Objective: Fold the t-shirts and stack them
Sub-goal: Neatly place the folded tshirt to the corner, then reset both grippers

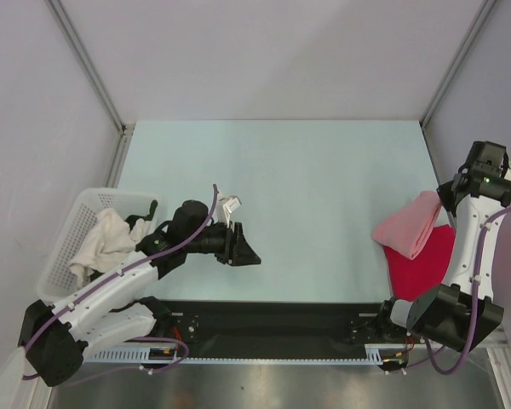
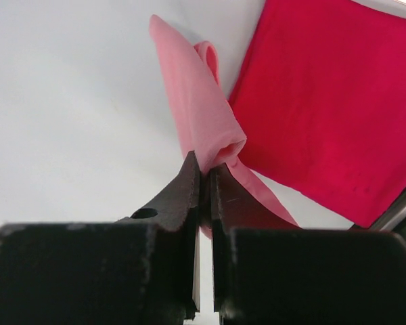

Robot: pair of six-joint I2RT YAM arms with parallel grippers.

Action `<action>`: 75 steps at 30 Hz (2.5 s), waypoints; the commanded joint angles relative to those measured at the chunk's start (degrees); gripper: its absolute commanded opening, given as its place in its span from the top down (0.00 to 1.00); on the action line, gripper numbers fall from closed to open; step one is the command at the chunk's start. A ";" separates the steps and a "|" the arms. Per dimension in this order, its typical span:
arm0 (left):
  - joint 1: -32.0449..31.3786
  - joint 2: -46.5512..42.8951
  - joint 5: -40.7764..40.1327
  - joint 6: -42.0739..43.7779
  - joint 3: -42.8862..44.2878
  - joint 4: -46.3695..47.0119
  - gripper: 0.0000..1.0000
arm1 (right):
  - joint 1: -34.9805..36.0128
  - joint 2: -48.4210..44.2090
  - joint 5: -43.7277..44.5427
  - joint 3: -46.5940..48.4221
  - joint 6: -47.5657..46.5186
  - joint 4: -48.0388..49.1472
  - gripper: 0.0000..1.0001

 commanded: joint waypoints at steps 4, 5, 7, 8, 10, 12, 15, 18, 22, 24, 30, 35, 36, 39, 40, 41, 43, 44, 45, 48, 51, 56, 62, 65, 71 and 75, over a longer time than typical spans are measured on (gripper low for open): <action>-0.24 -0.82 2.30 -0.65 -1.55 2.45 0.50 | -2.92 -3.13 2.76 2.35 2.06 -3.37 1.00; -0.15 -0.91 2.39 -1.00 -1.72 2.72 0.50 | -4.06 -3.30 2.93 2.53 1.97 -3.98 1.00; -0.15 -1.17 2.56 -1.18 -2.34 2.90 0.50 | -5.30 -3.48 2.50 2.70 1.80 -4.42 1.00; -0.24 -1.09 2.65 -1.26 -2.43 2.98 0.50 | -6.52 -3.57 2.49 2.88 2.05 -5.12 1.00; -0.24 -0.91 2.57 -1.44 -2.60 3.07 0.50 | -7.49 -4.09 2.67 2.97 1.97 -5.65 1.00; -0.24 -0.65 2.92 -1.79 -2.52 3.33 0.50 | -8.90 -4.80 2.67 2.88 1.53 -5.65 1.00; -0.15 -0.21 3.18 -2.23 -2.34 3.95 0.51 | -10.66 -4.89 0.92 2.62 0.04 -5.04 1.00; -0.15 -0.12 3.27 -2.67 -2.43 4.21 0.51 | -11.98 -4.19 -0.75 2.70 -1.80 -2.85 1.00; -0.24 -0.38 3.44 -3.20 -2.87 4.21 0.51 | -12.33 -2.16 0.21 5.08 -2.25 -3.28 1.00; -0.15 -0.82 3.53 -3.29 -3.22 4.39 0.51 | -12.60 -2.16 0.12 4.82 -2.08 -3.37 1.00; -0.15 -1.61 3.80 -3.29 -3.92 4.39 0.51 | -13.83 -3.21 0.47 0.43 -2.51 -2.49 1.00; -0.15 -1.88 4.06 -3.46 -4.54 4.56 0.51 | -15.58 -4.79 0.82 -2.57 -2.60 -2.14 1.00; -0.15 -1.96 4.06 -3.46 -4.62 4.74 0.51 | -15.85 -5.06 1.26 -3.09 -2.77 -2.14 1.00; -0.24 -2.14 4.50 -3.81 -5.24 5.27 0.51 | -17.16 -6.20 3.89 -5.72 -5.31 -3.01 0.84; -0.24 -2.23 4.67 -4.08 -5.42 5.70 0.51 | -18.04 -6.55 5.99 -6.52 -6.02 -5.37 0.64; -0.24 -2.31 4.85 -4.51 -6.11 6.23 0.51 | -19.35 -6.90 12.97 -8.09 -7.25 -6.96 0.27; -0.15 -2.84 5.72 -6.09 -6.82 7.54 0.51 | -18.49 -9.27 22.58 -7.58 -7.34 -11.96 0.06; -0.15 -3.02 5.90 -6.53 -7.61 8.25 0.51 | -17.79 -10.33 25.06 -6.97 -7.96 -12.33 0.05; -0.24 -3.28 6.08 -6.89 -8.14 8.87 0.51 | -17.61 -11.03 26.21 -6.62 -7.09 -12.94 0.03; -0.15 -4.60 5.99 -6.81 -8.93 9.75 0.51 | -16.21 -10.78 22.54 -5.65 -6.65 -13.20 0.00; 0.20 -5.56 5.29 -5.93 -9.11 8.70 0.50 | -7.62 -10.60 21.56 -4.77 -3.93 -12.86 0.00; 0.55 -8.20 2.31 -6.01 -9.89 7.91 0.48 | 21.29 -2.01 26.22 0.85 4.24 -14.36 0.00; 0.64 -17.15 -7.88 -8.55 -12.52 6.94 0.40 | 45.79 0.12 17.11 -3.87 9.16 -0.23 0.00; 0.73 -22.34 -12.19 -11.54 -15.86 6.76 0.32 | 56.69 -0.58 10.61 -11.14 11.02 10.66 0.00; 0.82 -34.53 -18.51 -17.16 -24.81 7.02 0.26 | 67.99 -8.74 -0.47 -31.79 20.60 34.90 0.00; 0.73 -46.94 -21.51 -27.17 -33.96 11.41 0.25 | 71.33 -18.67 -7.86 -53.83 25.96 58.70 0.00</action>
